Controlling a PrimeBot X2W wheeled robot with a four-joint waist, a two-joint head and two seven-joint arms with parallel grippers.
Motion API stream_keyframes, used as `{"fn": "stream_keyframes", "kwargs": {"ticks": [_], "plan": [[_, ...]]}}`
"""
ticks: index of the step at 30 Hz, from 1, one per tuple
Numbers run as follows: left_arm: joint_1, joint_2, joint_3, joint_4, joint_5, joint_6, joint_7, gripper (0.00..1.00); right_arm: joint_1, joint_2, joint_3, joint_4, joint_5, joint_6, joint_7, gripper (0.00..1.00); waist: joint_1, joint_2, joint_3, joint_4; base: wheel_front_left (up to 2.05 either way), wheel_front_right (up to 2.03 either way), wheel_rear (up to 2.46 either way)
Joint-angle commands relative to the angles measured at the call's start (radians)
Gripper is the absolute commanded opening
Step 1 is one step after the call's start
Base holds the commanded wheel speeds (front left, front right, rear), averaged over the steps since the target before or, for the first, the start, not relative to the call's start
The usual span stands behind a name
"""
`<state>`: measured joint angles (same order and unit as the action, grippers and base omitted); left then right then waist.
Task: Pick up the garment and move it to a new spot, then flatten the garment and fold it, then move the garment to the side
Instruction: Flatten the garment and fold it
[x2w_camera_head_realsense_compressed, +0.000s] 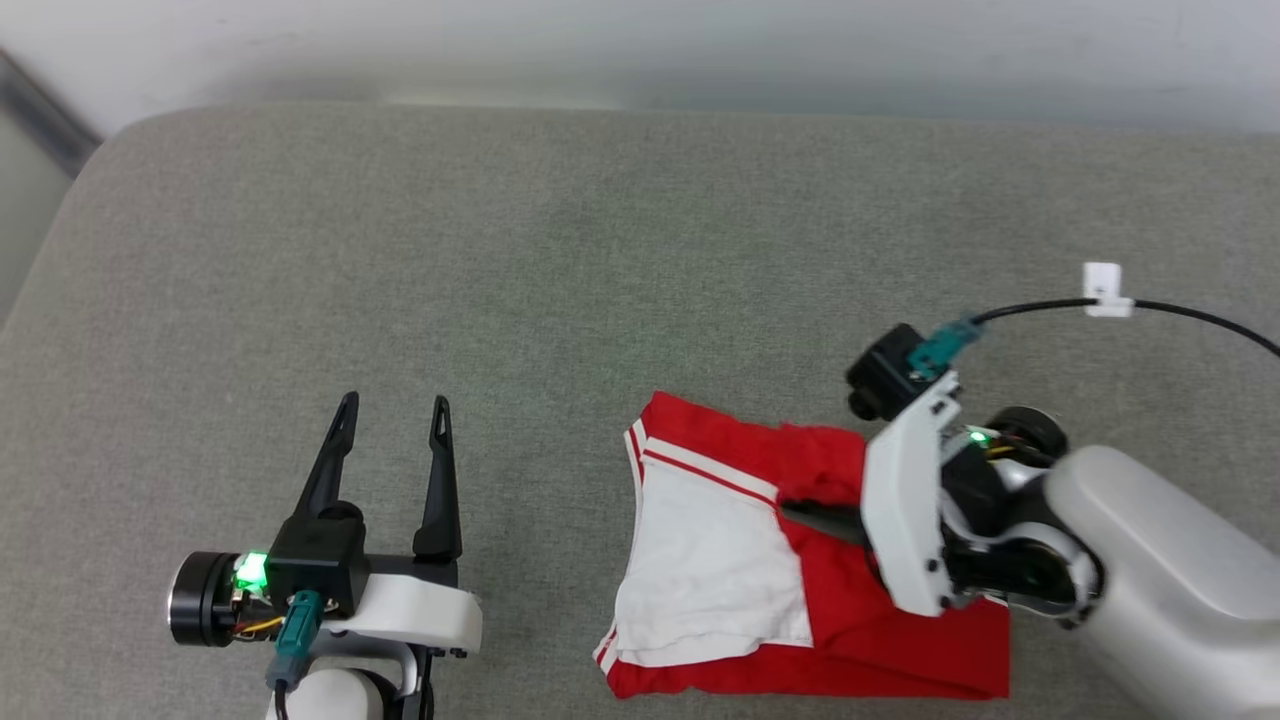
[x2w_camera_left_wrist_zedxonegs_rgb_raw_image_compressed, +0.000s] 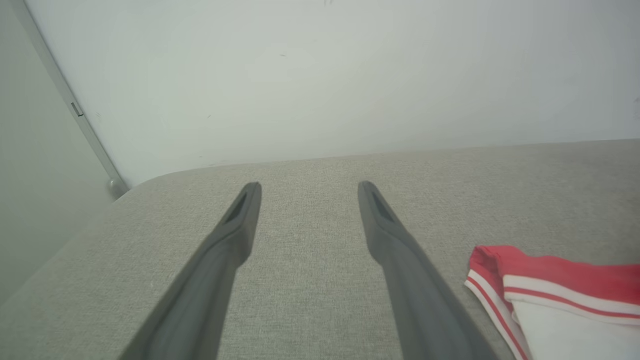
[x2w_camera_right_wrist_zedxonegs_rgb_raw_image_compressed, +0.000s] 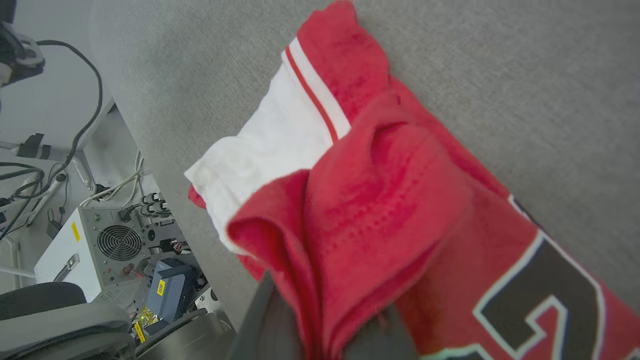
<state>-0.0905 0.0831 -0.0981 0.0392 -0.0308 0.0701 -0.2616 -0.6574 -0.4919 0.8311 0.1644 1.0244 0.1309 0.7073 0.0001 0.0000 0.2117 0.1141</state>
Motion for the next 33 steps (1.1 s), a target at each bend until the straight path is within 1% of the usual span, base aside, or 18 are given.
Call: {"fn": "stream_keyframes", "kwargs": {"ticks": [1,6,10,12,13,14,15,18,21,22,23,24,25,27,30,33], "plan": [[-0.014,-0.004,-0.002,0.003,0.003,-0.002,-0.005,1.00,-0.024,0.022,0.016,0.025,-0.006,0.000,-0.003,0.00,-0.0001,0.0000,0.012,0.011,0.00,0.00,0.00],[-0.027,-0.012,-0.004,0.005,0.006,-0.004,-0.005,1.00,-0.071,0.084,0.095,0.130,-0.052,0.000,-0.024,0.00,-0.0001,0.0000,0.032,0.022,0.00,0.00,0.00],[-0.031,-0.016,-0.004,0.009,0.008,-0.003,-0.005,1.00,-0.079,0.099,0.160,0.201,-0.077,0.000,-0.055,0.00,-0.0001,0.0000,0.033,0.024,0.00,0.00,0.00],[-0.024,-0.016,0.001,0.011,0.008,-0.001,-0.005,1.00,-0.074,0.104,0.170,0.224,-0.066,-0.001,-0.088,0.00,-0.0001,0.0000,0.026,0.021,0.00,0.00,0.00],[-0.019,-0.016,0.002,0.013,0.009,-0.001,-0.005,1.00,-0.075,0.103,0.172,0.228,-0.064,-0.001,-0.107,0.40,-0.0001,0.0000,0.020,0.019,0.00,0.00,0.00],[-0.014,-0.017,0.005,0.015,0.009,-0.001,-0.005,1.00,-0.076,0.101,0.176,0.226,-0.054,0.000,-0.122,0.98,-0.0001,0.0000,0.013,0.016,0.00,0.00,0.00],[-0.009,-0.016,0.009,0.015,0.011,-0.002,-0.005,1.00,-0.079,0.095,0.176,0.213,-0.048,0.000,-0.142,1.00,-0.0001,0.0000,0.006,0.012,0.00,0.00,0.00],[0.004,-0.014,0.017,0.019,0.011,-0.005,-0.005,1.00,-0.100,0.050,0.176,0.149,-0.058,0.000,-0.225,1.00,-0.0001,0.0000,-0.017,0.001,0.00,0.00,0.00],[0.016,-0.014,0.027,0.019,0.010,-0.004,-0.005,1.00,-0.106,0.000,0.144,0.100,-0.107,0.000,-0.351,1.00,-0.0001,0.0000,-0.039,-0.016,0.00,0.00,0.00],[0.023,-0.014,0.028,0.019,0.010,-0.004,-0.005,1.00,-0.104,-0.013,0.117,0.095,-0.125,0.000,-0.399,1.00,-0.0001,0.0000,-0.047,-0.023,0.00,0.00,0.00],[0.023,-0.014,0.028,0.019,0.010,-0.004,-0.005,1.00,-0.104,-0.013,0.117,0.095,-0.125,0.000,-0.399,1.00,-0.0001,0.0000,-0.047,-0.023,0.00,0.00,0.00],[0.034,-0.014,0.032,0.017,0.011,-0.004,-0.004,1.00,-0.093,-0.033,0.058,0.095,-0.174,0.000,-0.494,1.00,-0.0001,0.0000,-0.060,-0.037,0.00,0.00,0.00],[0.034,-0.014,0.032,0.017,0.011,-0.004,-0.004,1.00,-0.093,-0.033,0.058,0.095,-0.174,0.000,-0.494,1.00,-0.0001,0.0000,-0.060,-0.037,0.00,0.00,0.00],[0.041,-0.015,0.034,0.015,0.012,-0.005,-0.004,1.00,-0.075,-0.039,-0.027,0.112,-0.227,0.000,-0.597,1.00,-0.0001,0.0000,-0.071,-0.049,0.00,0.00,0.00],[0.056,-0.012,0.043,0.013,0.013,-0.006,-0.003,1.00,-0.033,-0.017,-0.176,0.146,-0.317,0.000,-0.737,1.00,-0.0001,0.0000,-0.084,-0.068,0.00,0.00,0.00],[0.071,-0.011,0.053,0.011,0.013,-0.005,-0.003,1.00,0.028,0.010,-0.310,0.159,-0.420,0.000,-0.839,1.00,-0.0001,0.0000,-0.096,-0.083,0.00,0.00,0.00]]}}
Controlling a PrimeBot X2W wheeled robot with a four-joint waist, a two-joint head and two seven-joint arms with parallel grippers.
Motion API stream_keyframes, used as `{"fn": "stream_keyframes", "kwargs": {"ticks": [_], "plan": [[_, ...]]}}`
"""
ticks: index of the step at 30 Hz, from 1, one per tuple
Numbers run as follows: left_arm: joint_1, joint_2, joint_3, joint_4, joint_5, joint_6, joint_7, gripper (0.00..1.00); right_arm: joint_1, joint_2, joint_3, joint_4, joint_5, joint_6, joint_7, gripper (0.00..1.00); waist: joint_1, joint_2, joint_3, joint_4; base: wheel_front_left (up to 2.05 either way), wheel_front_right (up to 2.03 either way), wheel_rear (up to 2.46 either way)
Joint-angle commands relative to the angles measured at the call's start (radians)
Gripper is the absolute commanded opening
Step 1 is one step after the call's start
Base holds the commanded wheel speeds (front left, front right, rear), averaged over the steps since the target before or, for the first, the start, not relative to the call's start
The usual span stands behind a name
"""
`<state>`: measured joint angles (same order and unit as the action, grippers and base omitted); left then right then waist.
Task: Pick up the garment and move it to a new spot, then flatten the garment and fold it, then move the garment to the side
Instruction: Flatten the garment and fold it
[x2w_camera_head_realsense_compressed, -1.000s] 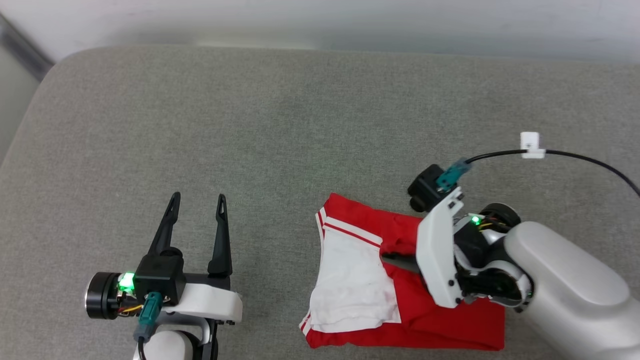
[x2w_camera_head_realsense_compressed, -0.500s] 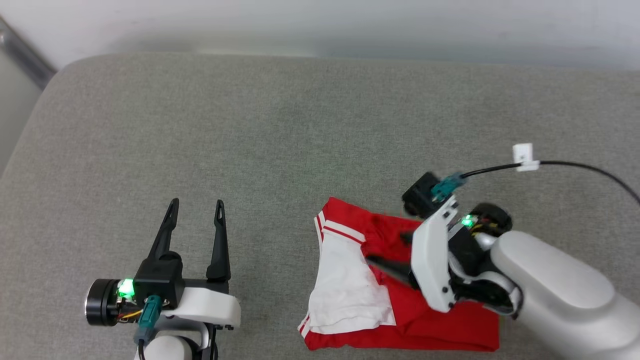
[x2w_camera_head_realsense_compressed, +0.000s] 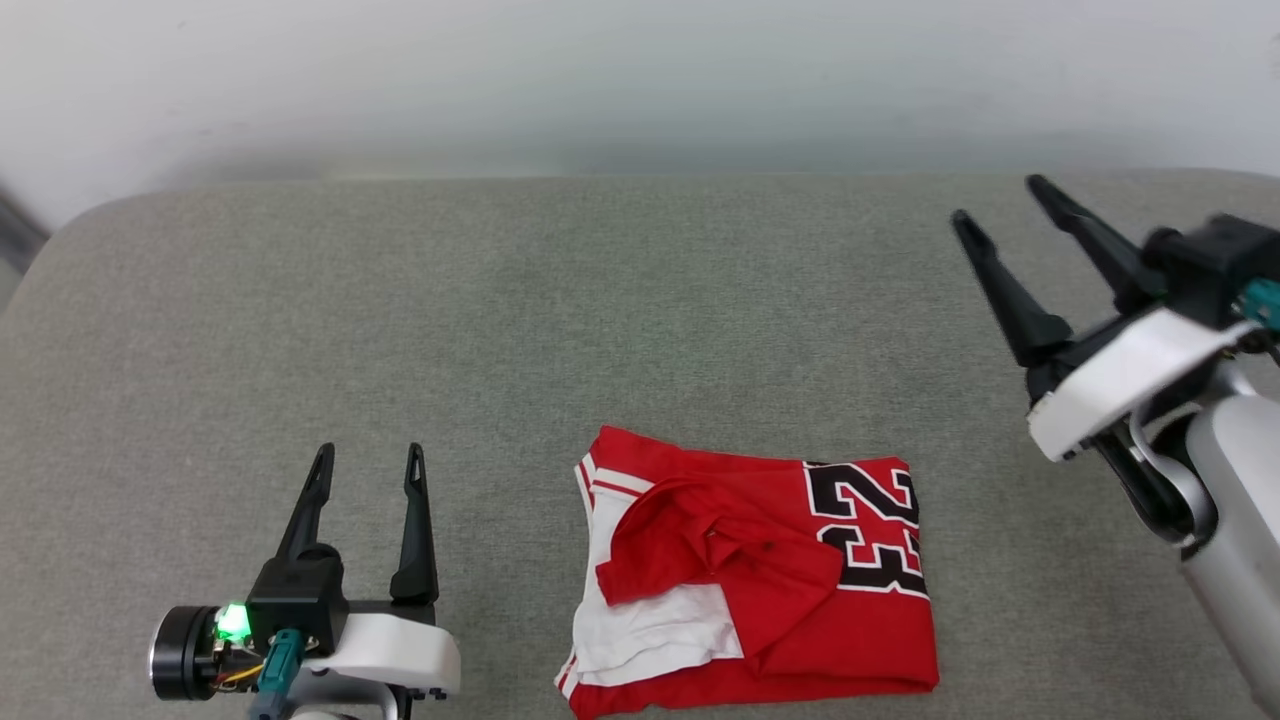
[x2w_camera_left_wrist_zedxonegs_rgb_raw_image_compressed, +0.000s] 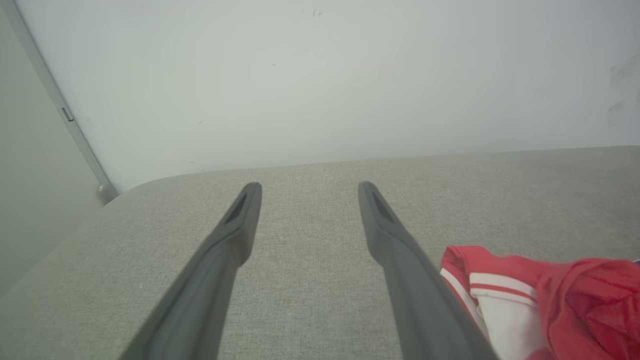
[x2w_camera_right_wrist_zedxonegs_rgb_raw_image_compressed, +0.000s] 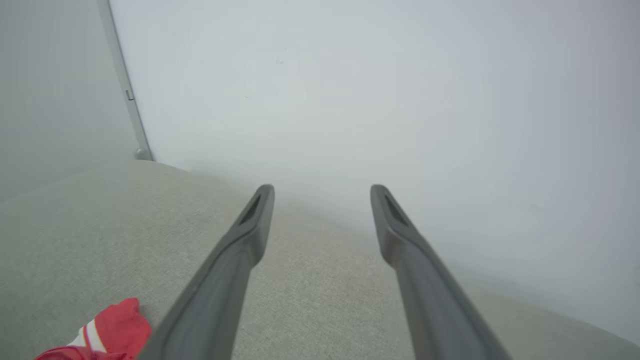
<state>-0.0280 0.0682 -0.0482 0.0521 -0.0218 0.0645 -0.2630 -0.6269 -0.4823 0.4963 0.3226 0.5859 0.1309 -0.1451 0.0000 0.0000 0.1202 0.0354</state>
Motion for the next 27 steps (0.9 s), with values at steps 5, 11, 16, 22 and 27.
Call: {"fn": "stream_keyframes", "kwargs": {"ticks": [5,11,16,22,27], "plan": [[0.028,0.002,0.011,-0.006,0.000,0.001,-0.002,1.00,0.133,0.062,-0.188,-0.034,-0.148,0.000,-0.088,1.00,0.0000,0.0000,-0.018,-0.025,0.00,0.00,0.00],[0.042,-0.002,0.018,-0.009,-0.006,0.003,-0.002,1.00,0.324,0.191,-0.417,-0.156,-0.286,0.000,-0.118,1.00,0.0000,0.0000,-0.026,-0.040,0.00,0.00,0.00],[0.047,-0.004,0.020,-0.014,-0.006,0.001,-0.002,1.00,0.471,0.297,-0.529,-0.285,-0.351,0.000,-0.120,1.00,0.0000,0.0000,-0.032,-0.042,0.00,0.00,0.00],[0.056,-0.007,0.022,-0.017,-0.003,-0.004,-0.002,1.00,0.618,0.375,-0.571,-0.355,-0.379,0.000,-0.119,1.00,0.0000,0.0000,-0.041,-0.041,0.00,0.00,0.00],[0.062,-0.009,0.023,-0.019,-0.003,-0.007,-0.002,1.00,0.680,0.401,-0.569,-0.355,-0.384,0.000,-0.120,1.00,0.0000,0.0000,-0.045,-0.042,0.00,0.00,0.00]]}}
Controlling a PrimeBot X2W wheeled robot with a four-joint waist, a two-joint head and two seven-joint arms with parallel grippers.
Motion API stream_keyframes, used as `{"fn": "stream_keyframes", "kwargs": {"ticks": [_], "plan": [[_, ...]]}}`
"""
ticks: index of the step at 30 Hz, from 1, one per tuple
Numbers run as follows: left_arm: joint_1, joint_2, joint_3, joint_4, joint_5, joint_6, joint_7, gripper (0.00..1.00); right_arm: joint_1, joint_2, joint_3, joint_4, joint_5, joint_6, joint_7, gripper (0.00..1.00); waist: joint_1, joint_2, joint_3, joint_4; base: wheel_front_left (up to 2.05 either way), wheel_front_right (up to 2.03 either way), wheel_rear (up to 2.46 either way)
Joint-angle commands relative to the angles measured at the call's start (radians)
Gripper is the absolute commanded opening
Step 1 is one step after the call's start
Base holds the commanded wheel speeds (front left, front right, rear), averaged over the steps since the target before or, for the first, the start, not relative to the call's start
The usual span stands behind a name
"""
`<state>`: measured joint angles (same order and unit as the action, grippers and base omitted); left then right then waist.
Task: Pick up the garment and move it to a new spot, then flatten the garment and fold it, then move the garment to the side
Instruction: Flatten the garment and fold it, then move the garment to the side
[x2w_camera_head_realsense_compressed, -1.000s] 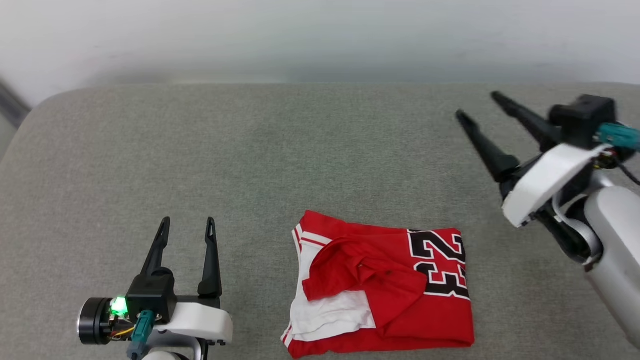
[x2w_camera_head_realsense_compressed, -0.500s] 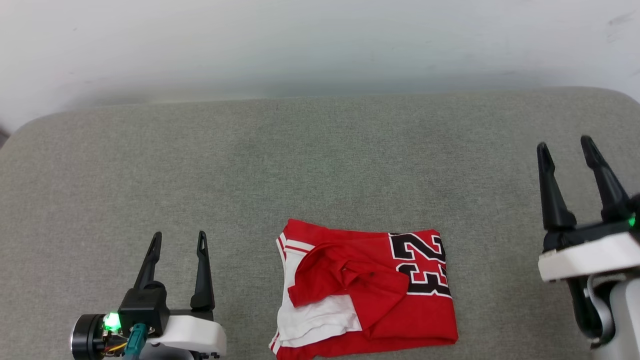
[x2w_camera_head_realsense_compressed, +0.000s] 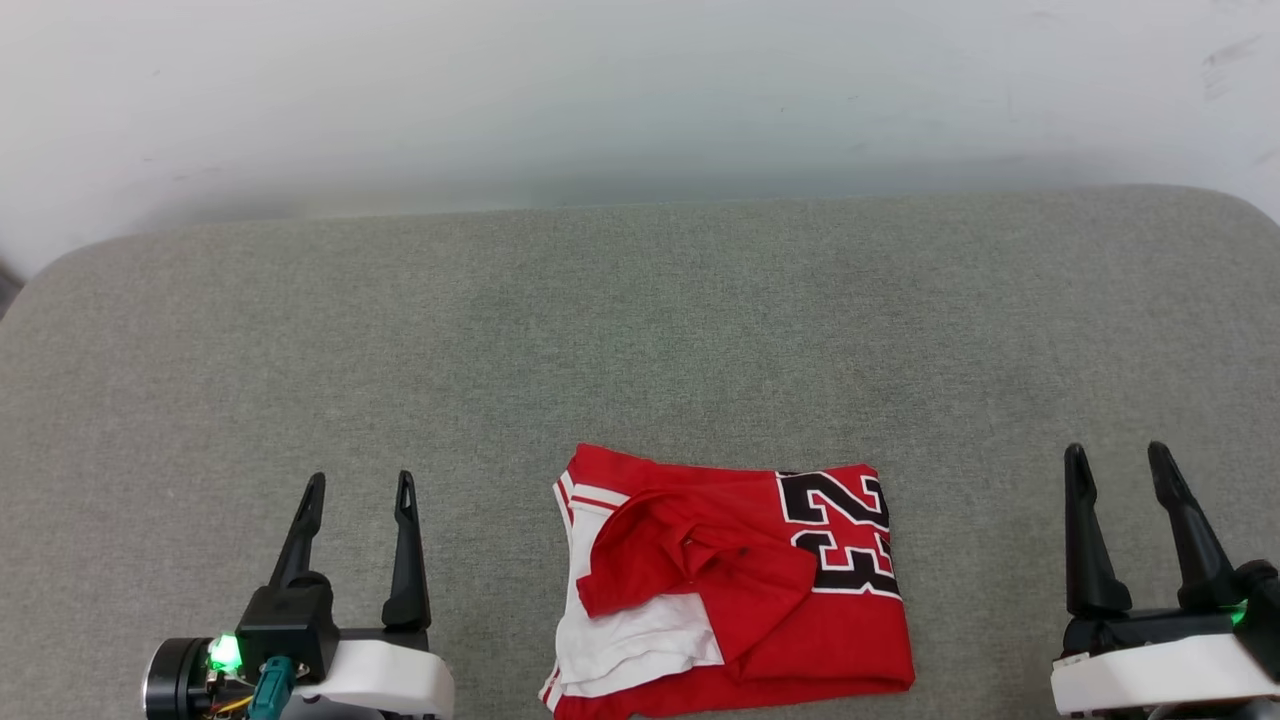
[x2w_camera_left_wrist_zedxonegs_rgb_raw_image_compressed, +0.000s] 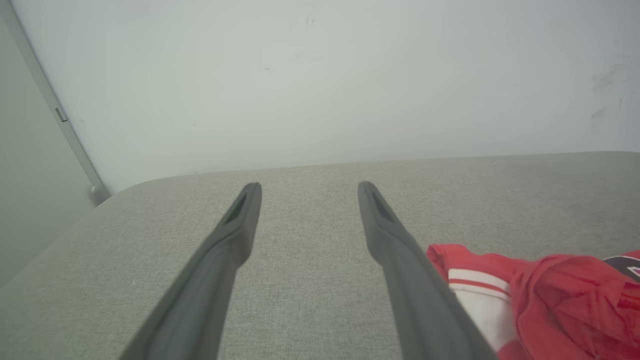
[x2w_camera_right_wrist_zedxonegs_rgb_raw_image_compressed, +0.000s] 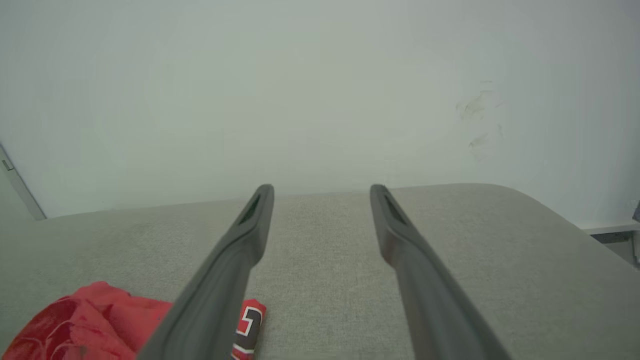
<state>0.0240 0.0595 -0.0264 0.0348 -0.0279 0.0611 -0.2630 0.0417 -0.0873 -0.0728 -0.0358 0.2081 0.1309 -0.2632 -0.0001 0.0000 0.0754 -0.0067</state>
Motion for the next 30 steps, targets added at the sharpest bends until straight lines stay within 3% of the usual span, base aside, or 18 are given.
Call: {"fn": "stream_keyframes", "kwargs": {"ticks": [1,12,17,23,26,30], "plan": [[0.010,-0.001,0.000,-0.001,0.002,-0.004,-0.002,1.00,0.017,0.009,0.001,0.005,-0.006,0.000,-0.001,1.00,0.0001,0.0000,-0.001,0.001,0.00,0.00,0.00],[0.018,-0.004,0.007,0.005,-0.007,-0.003,-0.002,1.00,-0.010,0.000,0.005,0.031,-0.025,0.000,-0.001,1.00,0.0001,0.0000,-0.010,0.010,0.00,0.00,0.00],[0.016,-0.006,0.010,0.004,-0.010,-0.005,-0.002,1.00,-0.104,-0.048,0.017,0.010,-0.026,0.000,-0.002,1.00,0.0001,0.0000,-0.009,0.012,0.00,0.00,0.00],[0.000,-0.007,0.002,0.006,-0.010,-0.007,-0.002,1.00,-0.289,-0.165,0.037,-0.011,0.008,0.000,0.007,1.00,0.0001,0.0000,0.005,0.023,0.00,0.00,0.00],[-0.006,-0.007,-0.001,0.007,-0.012,-0.007,-0.002,1.00,-0.378,-0.240,0.077,-0.004,0.055,0.000,0.076,1.00,0.0001,0.0000,0.013,0.031,0.00,0.00,0.00],[-0.010,-0.008,-0.002,0.006,-0.013,-0.006,-0.002,1.00,-0.445,-0.326,0.162,0.036,0.203,0.000,0.312,1.00,0.0001,0.0000,0.025,0.041,0.00,0.00,0.00]]}}
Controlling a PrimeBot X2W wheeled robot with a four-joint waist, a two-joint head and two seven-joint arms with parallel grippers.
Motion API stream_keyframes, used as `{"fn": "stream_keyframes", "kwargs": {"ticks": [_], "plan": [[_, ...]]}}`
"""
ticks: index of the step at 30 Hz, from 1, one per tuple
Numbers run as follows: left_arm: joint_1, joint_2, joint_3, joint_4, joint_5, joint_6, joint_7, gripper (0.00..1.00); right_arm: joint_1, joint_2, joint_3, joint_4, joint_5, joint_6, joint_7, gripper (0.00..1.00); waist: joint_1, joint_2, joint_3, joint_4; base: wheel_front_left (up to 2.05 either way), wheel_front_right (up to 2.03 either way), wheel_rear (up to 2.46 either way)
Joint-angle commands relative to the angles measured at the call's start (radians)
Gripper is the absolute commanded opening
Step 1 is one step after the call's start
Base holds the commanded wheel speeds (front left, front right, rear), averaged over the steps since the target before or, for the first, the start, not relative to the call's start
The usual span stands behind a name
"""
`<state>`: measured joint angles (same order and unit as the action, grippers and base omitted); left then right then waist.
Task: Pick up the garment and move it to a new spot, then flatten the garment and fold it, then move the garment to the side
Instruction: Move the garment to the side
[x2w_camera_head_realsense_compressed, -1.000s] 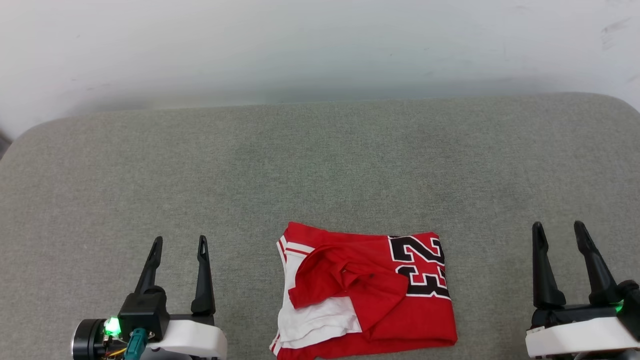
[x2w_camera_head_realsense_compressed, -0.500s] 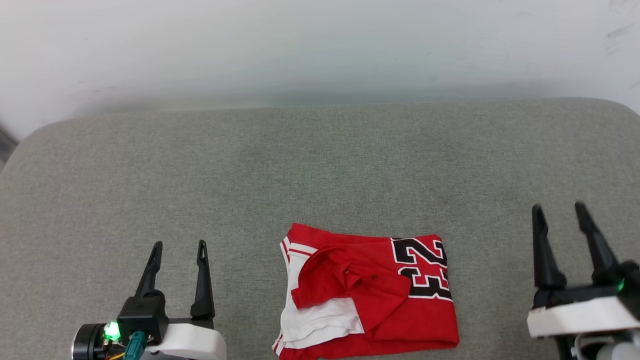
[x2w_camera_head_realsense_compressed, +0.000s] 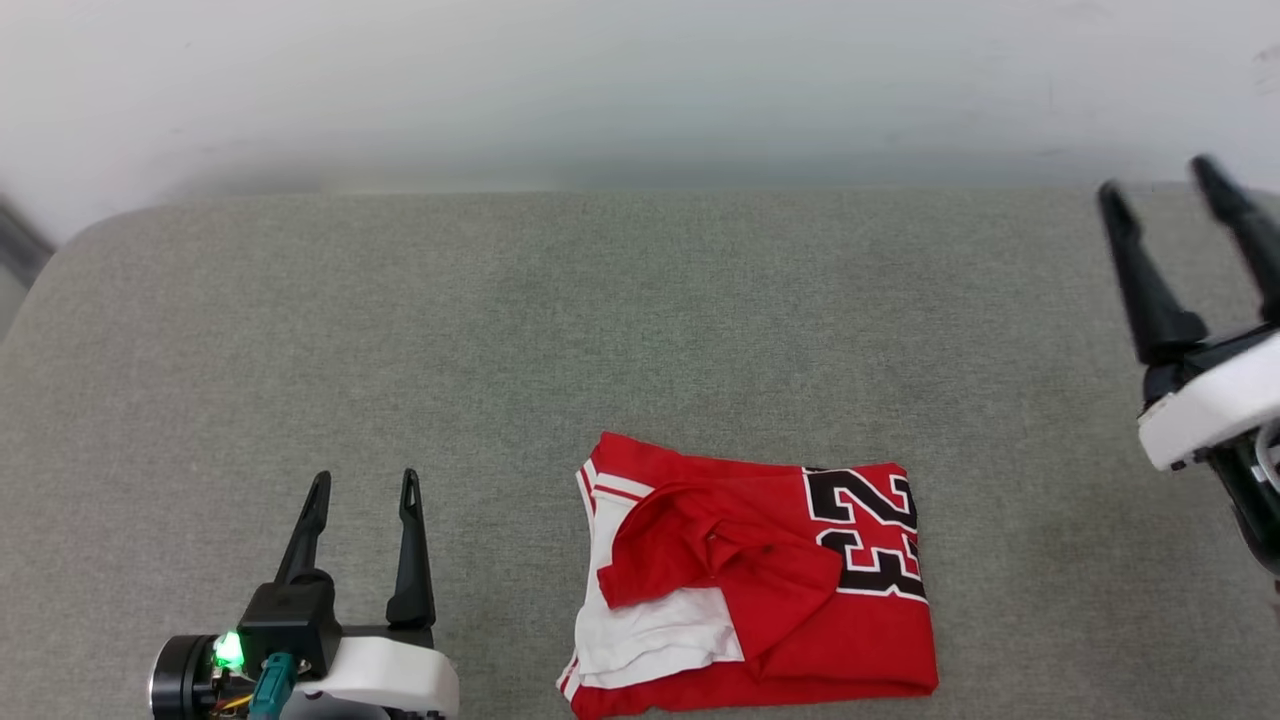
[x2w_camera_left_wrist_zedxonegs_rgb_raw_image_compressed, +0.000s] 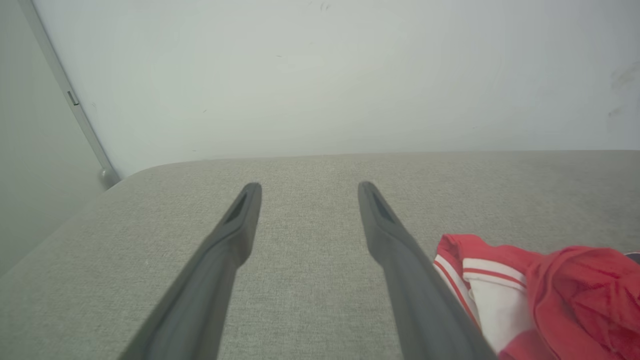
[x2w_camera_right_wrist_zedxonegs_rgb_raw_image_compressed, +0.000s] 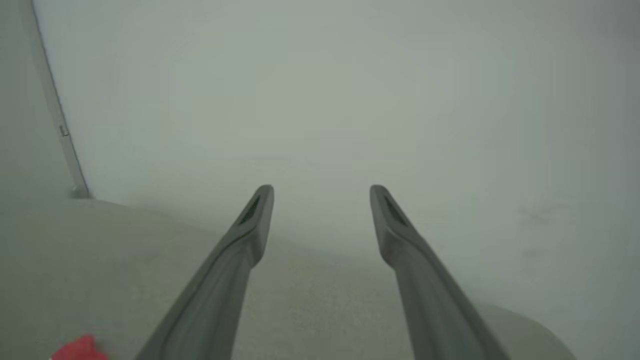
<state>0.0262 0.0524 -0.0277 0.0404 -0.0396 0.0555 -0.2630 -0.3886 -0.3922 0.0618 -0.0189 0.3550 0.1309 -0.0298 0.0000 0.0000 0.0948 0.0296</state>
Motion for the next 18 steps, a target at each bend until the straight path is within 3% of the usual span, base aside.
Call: {"fn": "stream_keyframes", "kwargs": {"ticks": [1,6,10,18], "plan": [[-0.012,-0.001,-0.002,0.000,-0.002,0.000,-0.002,1.00,-0.027,-0.044,0.052,0.028,0.107,0.000,0.159,1.00,0.0000,0.0000,0.009,0.007,0.00,0.00,0.00],[-0.030,-0.002,-0.007,-0.003,-0.005,0.001,-0.002,1.00,-0.032,-0.134,0.140,0.058,0.389,0.000,0.522,1.00,0.0000,0.0000,0.032,0.019,0.00,0.00,0.00],[-0.045,-0.002,-0.012,-0.005,-0.008,0.001,-0.002,1.00,0.013,-0.169,0.188,0.086,0.568,0.000,0.724,1.00,0.0000,0.0000,0.055,0.031,0.00,0.00,0.00],[-0.077,-0.002,-0.030,-0.009,-0.014,0.003,-0.002,1.00,0.073,-0.168,0.239,0.152,0.732,0.000,0.847,1.00,0.0000,0.0000,0.100,0.060,0.00,0.00,0.00]]}}
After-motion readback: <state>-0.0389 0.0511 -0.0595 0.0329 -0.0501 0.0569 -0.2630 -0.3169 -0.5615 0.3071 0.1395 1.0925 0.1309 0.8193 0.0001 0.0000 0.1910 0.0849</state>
